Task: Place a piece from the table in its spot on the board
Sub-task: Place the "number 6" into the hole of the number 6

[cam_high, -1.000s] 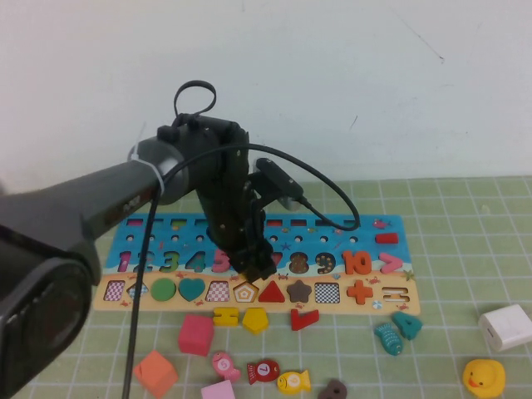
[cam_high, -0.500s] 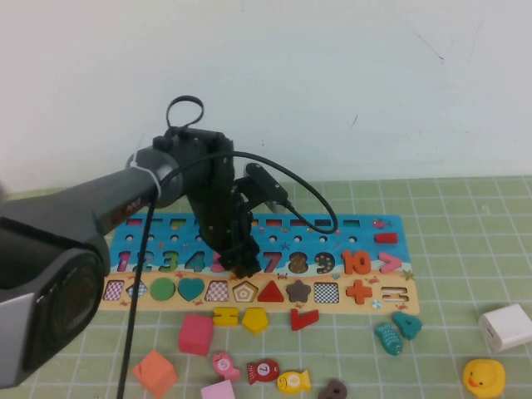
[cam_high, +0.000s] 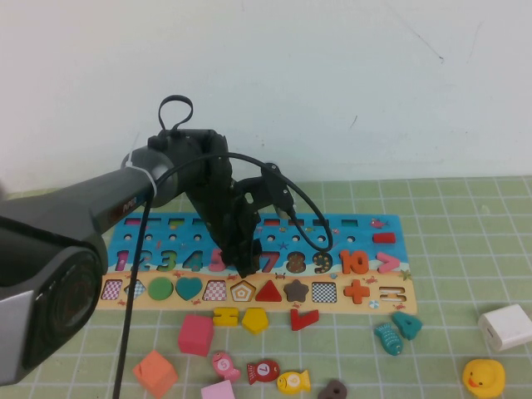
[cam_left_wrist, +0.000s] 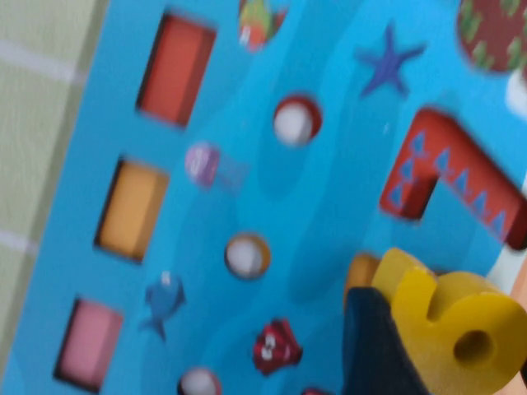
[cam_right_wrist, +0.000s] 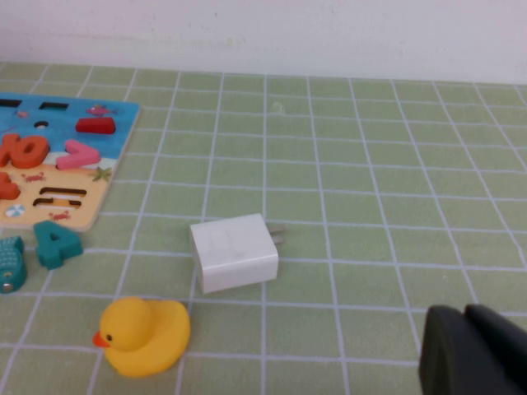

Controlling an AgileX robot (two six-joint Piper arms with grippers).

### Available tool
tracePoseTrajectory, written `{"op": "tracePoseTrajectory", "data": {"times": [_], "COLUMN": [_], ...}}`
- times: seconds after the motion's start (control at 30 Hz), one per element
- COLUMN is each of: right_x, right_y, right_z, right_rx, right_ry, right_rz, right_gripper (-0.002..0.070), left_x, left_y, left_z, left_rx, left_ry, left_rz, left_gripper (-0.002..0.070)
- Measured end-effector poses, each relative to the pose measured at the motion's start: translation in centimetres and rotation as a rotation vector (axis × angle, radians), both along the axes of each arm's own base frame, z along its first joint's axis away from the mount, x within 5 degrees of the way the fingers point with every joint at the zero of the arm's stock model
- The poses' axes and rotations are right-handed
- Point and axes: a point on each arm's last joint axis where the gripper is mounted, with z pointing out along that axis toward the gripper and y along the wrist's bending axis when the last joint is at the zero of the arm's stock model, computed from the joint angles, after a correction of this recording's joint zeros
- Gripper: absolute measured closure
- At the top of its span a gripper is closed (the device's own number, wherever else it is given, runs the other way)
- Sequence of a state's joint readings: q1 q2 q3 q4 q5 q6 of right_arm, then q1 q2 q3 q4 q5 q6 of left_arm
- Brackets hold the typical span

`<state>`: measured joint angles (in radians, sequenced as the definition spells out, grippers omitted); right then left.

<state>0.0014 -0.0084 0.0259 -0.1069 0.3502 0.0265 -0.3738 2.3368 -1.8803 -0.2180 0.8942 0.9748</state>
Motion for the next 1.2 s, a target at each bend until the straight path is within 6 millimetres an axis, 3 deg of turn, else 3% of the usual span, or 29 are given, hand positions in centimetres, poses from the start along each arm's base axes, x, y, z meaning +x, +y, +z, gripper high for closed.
{"op": "tracePoseTrajectory", "data": {"times": [0.5, 0.77, 1.2], "right_x": [0.0, 0.0, 0.0], "right_y": [0.0, 0.0, 0.0], "right_z": [0.0, 0.0, 0.0], "right_rx": [0.0, 0.0, 0.0], "right_ry": [0.0, 0.0, 0.0], "right_rz": [0.0, 0.0, 0.0], "right_gripper": [0.0675, 0.0675, 0.0675], "left_x": [0.08, 0.19, 0.13], "left_y": [-0.14, 0.24, 0.25], "left_z": [-0.03, -0.11, 0.46], "left_rx": [-0.011, 0.026, 0.023], "left_ry": [-0.013, -0.017, -0.011], "left_rz": [-0.021, 0.013, 0.022], "left_gripper": [0.0351, 0.0287, 0.0278]}}
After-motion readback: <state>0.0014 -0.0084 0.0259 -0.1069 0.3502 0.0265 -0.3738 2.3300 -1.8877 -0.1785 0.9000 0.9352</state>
